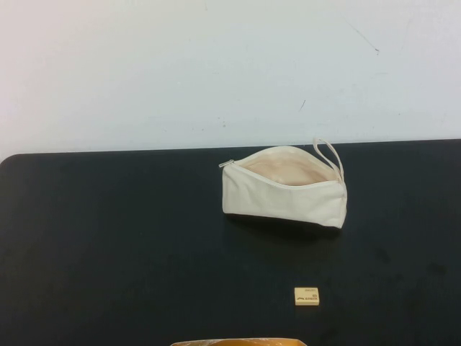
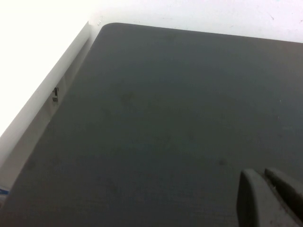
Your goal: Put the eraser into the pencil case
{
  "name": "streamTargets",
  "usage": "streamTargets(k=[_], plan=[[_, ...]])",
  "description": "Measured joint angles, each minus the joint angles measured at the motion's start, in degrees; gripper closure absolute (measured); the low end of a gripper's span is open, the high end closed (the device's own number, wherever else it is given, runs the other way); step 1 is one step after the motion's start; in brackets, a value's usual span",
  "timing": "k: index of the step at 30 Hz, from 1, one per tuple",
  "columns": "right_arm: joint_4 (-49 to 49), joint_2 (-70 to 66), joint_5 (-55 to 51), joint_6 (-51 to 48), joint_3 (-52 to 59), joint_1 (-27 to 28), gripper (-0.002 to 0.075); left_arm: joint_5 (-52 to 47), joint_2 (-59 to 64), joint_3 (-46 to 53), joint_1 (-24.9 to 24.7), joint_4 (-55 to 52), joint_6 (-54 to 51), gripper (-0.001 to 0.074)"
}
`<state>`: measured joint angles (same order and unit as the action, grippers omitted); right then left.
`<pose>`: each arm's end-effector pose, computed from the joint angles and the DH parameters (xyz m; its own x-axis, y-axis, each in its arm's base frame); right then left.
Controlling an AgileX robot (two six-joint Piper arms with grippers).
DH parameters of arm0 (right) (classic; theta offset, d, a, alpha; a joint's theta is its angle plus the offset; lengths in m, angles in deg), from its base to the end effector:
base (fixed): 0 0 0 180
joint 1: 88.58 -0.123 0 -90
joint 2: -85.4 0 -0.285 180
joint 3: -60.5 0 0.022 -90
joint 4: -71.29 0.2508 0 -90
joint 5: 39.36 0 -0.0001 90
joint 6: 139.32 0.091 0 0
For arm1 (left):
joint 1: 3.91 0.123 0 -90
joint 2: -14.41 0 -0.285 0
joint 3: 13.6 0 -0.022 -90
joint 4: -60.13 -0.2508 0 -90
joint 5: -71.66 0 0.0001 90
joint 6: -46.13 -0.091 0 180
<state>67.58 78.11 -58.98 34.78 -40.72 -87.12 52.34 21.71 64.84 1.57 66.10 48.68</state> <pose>0.0535 -0.0033 0.1737 -0.2737 -0.1563 -0.9490 0.0017 0.9866 -0.1630 0.0537 0.0020 0.1762 -0.2455 -0.1665 -0.9550 -0.0983 0.9843 -0.1464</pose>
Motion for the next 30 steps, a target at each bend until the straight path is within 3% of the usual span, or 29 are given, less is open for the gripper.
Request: streamTargets(k=[8,12,16,24,30], plan=[[0.9,0.0,0.0,0.0,0.0,0.0,0.0727,0.0,0.0,0.0,0.0,0.0,0.0,0.0737],[5.9,0.0,0.0,0.0,0.0,0.0,0.0727,0.0,0.0,0.0,0.0,0.0,0.0,0.0737],[15.6,0.0,1.3,0.0,0.0,0.0,0.0727,0.0,0.0,0.0,0.0,0.0,0.0,0.0737],[49.6,0.0,5.3,2.7,0.0,0.0,0.0727,0.0,0.0,0.0,0.0,0.0,0.0,0.0737],[52.7,0.0,6.4,1.5,0.0,0.0,0.0727,0.0,0.0,0.0,0.0,0.0,0.0,0.0737]])
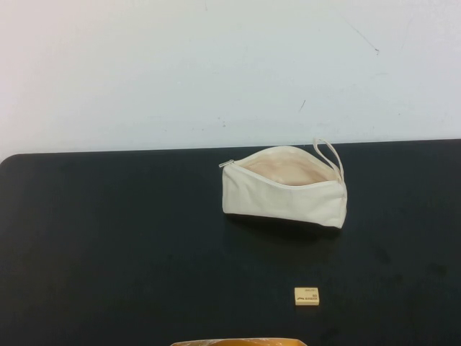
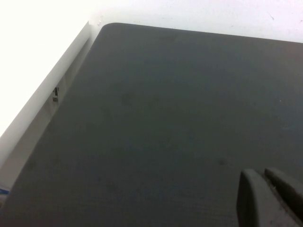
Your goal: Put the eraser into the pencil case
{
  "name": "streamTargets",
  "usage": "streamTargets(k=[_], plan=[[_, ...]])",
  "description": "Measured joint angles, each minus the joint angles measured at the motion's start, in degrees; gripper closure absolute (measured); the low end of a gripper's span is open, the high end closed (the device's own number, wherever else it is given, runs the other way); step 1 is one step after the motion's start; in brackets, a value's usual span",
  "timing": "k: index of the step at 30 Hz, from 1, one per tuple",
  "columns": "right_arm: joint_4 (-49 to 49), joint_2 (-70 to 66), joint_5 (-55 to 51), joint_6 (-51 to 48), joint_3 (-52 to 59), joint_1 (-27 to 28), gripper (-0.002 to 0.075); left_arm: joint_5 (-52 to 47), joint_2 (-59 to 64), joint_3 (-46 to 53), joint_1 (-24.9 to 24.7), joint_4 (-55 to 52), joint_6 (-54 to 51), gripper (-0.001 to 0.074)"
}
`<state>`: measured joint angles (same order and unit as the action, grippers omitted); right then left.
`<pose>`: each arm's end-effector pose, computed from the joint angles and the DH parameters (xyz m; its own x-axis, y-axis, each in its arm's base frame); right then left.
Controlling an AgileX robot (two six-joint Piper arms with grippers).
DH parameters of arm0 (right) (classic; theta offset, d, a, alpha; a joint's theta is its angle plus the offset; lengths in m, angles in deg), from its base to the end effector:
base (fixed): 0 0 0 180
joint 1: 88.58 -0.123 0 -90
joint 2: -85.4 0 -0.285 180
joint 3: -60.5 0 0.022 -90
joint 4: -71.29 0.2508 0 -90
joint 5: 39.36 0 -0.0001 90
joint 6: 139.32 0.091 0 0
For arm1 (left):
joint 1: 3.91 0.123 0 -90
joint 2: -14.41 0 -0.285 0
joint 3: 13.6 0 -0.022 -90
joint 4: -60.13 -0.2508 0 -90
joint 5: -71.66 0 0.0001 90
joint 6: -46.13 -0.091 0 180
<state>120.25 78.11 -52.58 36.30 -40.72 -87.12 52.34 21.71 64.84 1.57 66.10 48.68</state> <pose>0.0557 0.0144 0.1907 -0.1624 0.6863 -0.7089 -0.0475 0.7122 0.7004 0.0537 0.0020 0.1762 -0.2455 -0.1665 -0.9550 -0.0983 0.9843 -0.1464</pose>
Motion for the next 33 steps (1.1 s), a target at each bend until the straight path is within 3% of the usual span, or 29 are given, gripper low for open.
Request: streamTargets(k=[4,8,12,16,22,28,33], plan=[[0.5,0.0,0.0,-3.7,0.0,0.0,0.0727,0.0,0.0,0.0,0.0,0.0,0.0,0.0737],[0.5,0.0,-0.2,-16.8,-3.0,0.0,0.0727,0.0,0.0,0.0,0.0,0.0,0.0,0.0737],[-0.7,-5.9,-2.0,-31.2,-13.3,0.0,0.0727,0.0,0.0,0.0,0.0,0.0,0.0,0.0737],[-9.1,-18.0,-12.7,-38.8,-27.3,0.0,0.0727,0.0,0.0,0.0,0.0,0.0,0.0,0.0737],[-23.3,-38.1,-32.5,-40.3,-47.5,0.0,0.0727,0.0,0.0,0.0,0.0,0.0,0.0,0.0737],[-27.1,-54.1,-51.8,-37.1,-65.0,-0.1,0.0727,0.0,0.0,0.0,0.0,0.0,0.0,0.0737],[-30.6,-64.9,-56.3,-29.9,-72.9,-5.5,0.0727,0.0,0.0,0.0,0.0,0.0,0.0,0.0737]])
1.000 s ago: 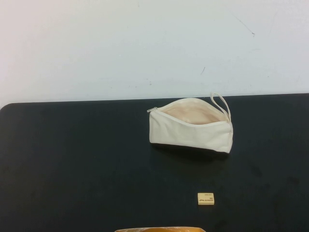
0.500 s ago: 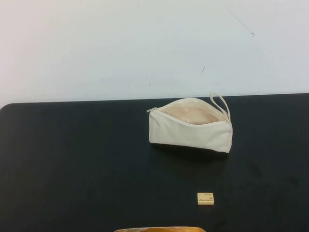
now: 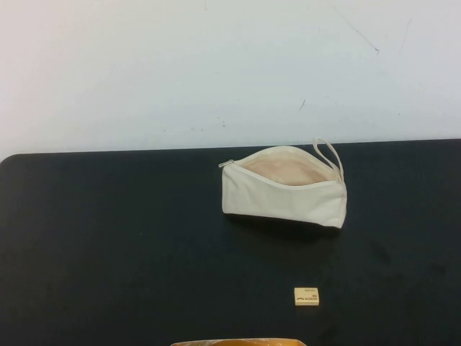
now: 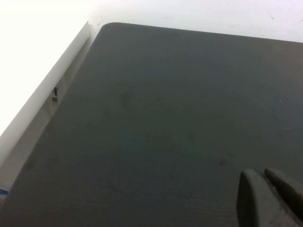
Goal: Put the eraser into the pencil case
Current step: Pick up the eraser from the table
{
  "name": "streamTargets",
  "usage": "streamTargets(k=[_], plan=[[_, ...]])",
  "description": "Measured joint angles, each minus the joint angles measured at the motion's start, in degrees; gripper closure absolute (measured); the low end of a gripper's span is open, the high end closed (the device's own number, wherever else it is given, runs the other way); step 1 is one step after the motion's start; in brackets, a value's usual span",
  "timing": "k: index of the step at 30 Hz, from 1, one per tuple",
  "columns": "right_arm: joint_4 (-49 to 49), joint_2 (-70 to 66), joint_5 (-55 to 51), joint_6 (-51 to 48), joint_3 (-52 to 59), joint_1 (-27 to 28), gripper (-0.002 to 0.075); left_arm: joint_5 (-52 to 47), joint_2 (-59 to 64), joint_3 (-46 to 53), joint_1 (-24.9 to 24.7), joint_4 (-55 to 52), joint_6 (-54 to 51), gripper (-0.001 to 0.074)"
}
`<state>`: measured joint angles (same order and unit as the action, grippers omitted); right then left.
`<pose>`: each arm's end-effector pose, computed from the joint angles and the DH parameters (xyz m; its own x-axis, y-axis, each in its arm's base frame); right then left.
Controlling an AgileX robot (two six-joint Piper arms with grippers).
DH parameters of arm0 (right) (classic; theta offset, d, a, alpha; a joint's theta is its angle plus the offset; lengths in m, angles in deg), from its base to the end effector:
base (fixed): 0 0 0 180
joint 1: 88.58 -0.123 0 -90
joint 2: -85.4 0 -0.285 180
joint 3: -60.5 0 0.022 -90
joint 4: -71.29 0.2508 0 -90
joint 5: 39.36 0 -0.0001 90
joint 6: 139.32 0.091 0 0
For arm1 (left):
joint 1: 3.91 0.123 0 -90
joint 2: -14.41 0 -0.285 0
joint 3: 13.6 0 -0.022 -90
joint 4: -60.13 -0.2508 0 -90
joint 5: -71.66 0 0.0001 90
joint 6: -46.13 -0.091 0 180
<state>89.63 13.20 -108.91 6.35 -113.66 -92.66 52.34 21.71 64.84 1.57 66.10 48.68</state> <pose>0.1990 0.0411 0.3952 -0.6301 -0.4906 -0.6019 -0.5909 0.8059 -0.0383 0.0537 0.0020 0.1762 -0.2455 -0.1665 -0.9550 -0.0983 0.9843 -0.1464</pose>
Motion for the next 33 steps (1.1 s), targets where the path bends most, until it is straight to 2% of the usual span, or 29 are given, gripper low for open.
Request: streamTargets(k=[8,13,21,26,29,33], plan=[[-19.1,-15.7,0.0,16.7,-5.3,-19.1,0.0727,0.0,0.0,0.0,0.0,0.0,0.0,0.0737],[-22.7,-26.5,0.0,21.1,-5.7,-25.9,0.0727,0.0,0.0,0.0,0.0,0.0,0.0,0.0737],[-15.4,-37.6,0.4,21.9,-5.8,-27.5,0.0727,0.0,0.0,0.0,0.0,0.0,0.0,0.0737],[-9.7,-40.8,5.7,21.8,-6.1,-27.5,0.0715,0.0,0.0,0.0,0.0,0.0,0.0,0.0737],[-5.4,-41.7,9.1,15.8,-6.4,-27.5,0.0650,0.0,0.0,0.0,0.0,0.0,0.0,0.0737],[0.2,-41.8,12.2,-0.8,-6.4,-27.6,0.0511,0.0,0.0,0.0,0.0,0.0,0.0,0.0737]])
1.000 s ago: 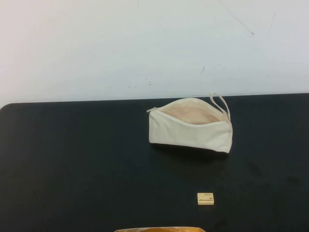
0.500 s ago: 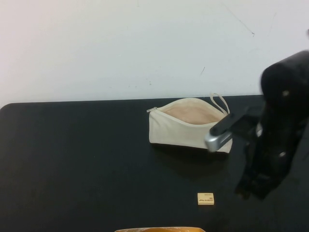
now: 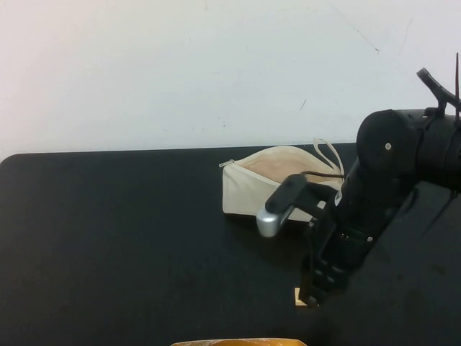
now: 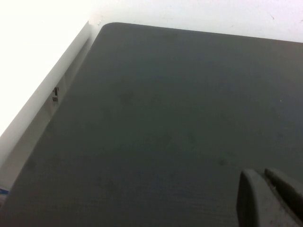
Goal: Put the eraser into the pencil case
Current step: Pick up the eraser from the table
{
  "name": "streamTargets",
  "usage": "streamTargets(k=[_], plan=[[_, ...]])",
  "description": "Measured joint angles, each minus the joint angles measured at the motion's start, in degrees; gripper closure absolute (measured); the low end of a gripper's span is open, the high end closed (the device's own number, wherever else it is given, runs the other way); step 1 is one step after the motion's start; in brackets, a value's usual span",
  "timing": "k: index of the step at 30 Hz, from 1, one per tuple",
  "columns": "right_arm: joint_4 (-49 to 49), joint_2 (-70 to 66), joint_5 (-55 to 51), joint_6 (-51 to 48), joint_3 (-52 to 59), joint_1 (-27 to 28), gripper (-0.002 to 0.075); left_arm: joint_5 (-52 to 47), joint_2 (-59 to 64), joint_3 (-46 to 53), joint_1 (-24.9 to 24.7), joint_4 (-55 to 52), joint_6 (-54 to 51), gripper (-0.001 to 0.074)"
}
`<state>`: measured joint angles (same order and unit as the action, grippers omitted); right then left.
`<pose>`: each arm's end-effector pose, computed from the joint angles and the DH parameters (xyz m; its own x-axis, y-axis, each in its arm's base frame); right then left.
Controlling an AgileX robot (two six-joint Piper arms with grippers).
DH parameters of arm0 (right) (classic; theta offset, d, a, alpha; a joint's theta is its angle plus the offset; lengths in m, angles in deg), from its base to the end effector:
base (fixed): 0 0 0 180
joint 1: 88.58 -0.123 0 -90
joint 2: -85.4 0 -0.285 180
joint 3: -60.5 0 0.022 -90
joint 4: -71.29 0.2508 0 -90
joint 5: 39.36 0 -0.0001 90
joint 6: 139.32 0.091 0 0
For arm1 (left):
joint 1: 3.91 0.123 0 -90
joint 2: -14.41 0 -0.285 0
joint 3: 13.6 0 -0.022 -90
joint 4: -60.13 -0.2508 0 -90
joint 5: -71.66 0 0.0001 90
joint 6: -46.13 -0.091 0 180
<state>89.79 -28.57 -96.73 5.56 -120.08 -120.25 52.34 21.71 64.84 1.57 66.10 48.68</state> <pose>0.3028 0.2154 0.2179 -0.5281 -0.8024 -0.2780 -0.8491 0.5033 0.1605 0.0537 0.0020 0.1762 -0.2455 -0.1665 -0.9550 -0.0983 0.9843 -0.1464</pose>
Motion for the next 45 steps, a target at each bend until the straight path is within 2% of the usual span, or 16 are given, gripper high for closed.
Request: streamTargets(k=[2,6,11,18,27,30,33,39,45], plan=[[0.4,0.0,1.2,-7.6,0.0,0.0,0.0452,0.0,0.0,0.0,0.0,0.0,0.0,0.0737],[-3.4,-0.1,4.3,-15.1,0.0,0.0,0.0405,0.0,0.0,0.0,0.0,0.0,0.0,0.0737],[-9.7,-1.5,7.5,-17.1,0.0,0.0,0.0378,0.0,0.0,0.0,0.0,0.0,0.0,0.0737],[-10.1,-6.6,8.7,-19.6,0.0,0.0,0.0262,0.0,0.0,0.0,0.0,0.0,0.0,0.0737],[-10.1,-10.6,10.2,-23.2,-0.1,0.0,0.0246,0.0,0.0,0.0,0.0,0.0,0.0,0.0737],[-10.1,-10.8,11.0,-23.4,-0.4,0.0,0.0256,0.0,0.0,0.0,0.0,0.0,0.0,0.0737],[-10.1,-10.9,11.7,-23.4,-0.5,0.0,0.0312,0.0,0.0,0.0,0.0,0.0,0.0,0.0737],[-10.0,-11.0,10.9,-23.4,-0.8,0.0,0.0530,0.0,0.0,0.0,0.0,0.0,0.0,0.0737],[-6.7,-11.0,1.3,-23.4,-5.8,0.0,0.0530,0.0,0.0,0.0,0.0,0.0,0.0,0.0737]])
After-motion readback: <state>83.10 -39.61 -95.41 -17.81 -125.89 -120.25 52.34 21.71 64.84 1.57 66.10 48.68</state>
